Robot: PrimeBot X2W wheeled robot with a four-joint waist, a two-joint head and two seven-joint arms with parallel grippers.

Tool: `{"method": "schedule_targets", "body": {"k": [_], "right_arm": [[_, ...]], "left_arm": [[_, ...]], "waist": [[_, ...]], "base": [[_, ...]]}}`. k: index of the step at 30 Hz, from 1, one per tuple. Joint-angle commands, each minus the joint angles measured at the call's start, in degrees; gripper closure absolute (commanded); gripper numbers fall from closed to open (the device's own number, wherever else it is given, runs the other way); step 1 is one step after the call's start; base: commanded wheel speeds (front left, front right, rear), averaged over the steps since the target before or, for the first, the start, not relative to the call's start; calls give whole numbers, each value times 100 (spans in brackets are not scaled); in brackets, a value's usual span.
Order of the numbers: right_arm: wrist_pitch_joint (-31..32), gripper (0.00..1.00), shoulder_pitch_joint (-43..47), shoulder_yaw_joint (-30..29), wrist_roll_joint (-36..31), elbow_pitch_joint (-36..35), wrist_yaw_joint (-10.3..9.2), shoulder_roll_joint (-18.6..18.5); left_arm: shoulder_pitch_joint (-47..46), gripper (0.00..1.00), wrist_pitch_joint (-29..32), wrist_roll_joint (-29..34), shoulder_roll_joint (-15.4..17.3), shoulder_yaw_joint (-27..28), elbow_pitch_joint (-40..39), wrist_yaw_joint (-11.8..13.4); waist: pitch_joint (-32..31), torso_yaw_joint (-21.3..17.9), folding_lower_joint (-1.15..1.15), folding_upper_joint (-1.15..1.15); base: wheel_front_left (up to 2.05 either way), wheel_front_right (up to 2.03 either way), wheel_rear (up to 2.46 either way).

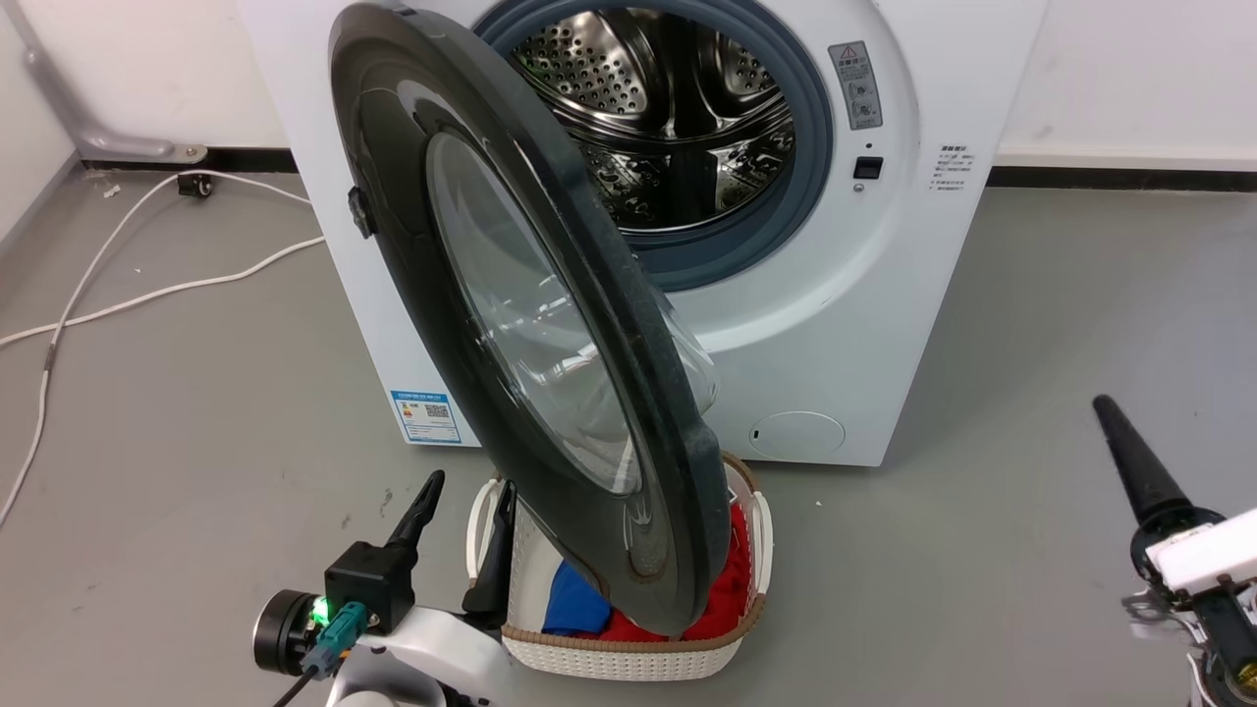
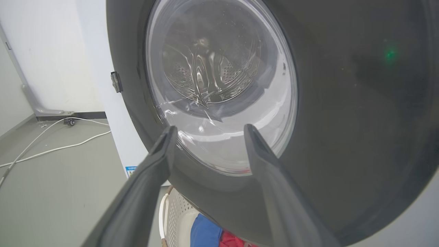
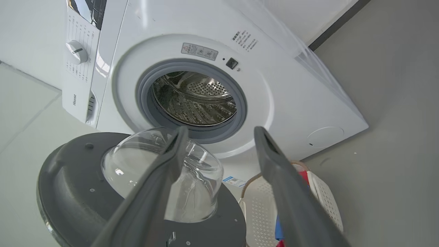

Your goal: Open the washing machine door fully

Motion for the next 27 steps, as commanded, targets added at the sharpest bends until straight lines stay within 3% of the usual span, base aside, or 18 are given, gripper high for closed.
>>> {"method": "schedule_targets", "body": {"k": [1,4,10,17,22,27], "right_arm": [[-352,0,151,-54,-554,-198,2,-27],[-671,0,239,-72,-1144,-376,2,-24],[-1418,0,464,-111,-3203,-1072,2,-23],[-1782,0,968,263,-5121,-1693,1,188],[-1916,0,1353,500,-5597,-1660,1,388],[-2062,0,1518,551,-5628,-1430,1,482]], "left_arm": [[44,0,-14,-26,15,23,-10,29],[30,0,-14,-33,10,11,-13,32],[6,0,-14,-53,49,12,-45,32],[36,0,-14,-68,106,36,-65,75],[64,0,-14,-75,132,42,-50,86],[114,0,-14,-103,150,46,-39,124]], "waist": [[0,-26,0,0],[7,-39,0,0],[20,-51,0,0],[1,-49,0,0],[-49,-32,0,0],[-84,-47,0,0]], "base": [[0,0,0],[0,0,0],[0,0,0],[0,0,0],[0,0,0],[0,0,0]]}}
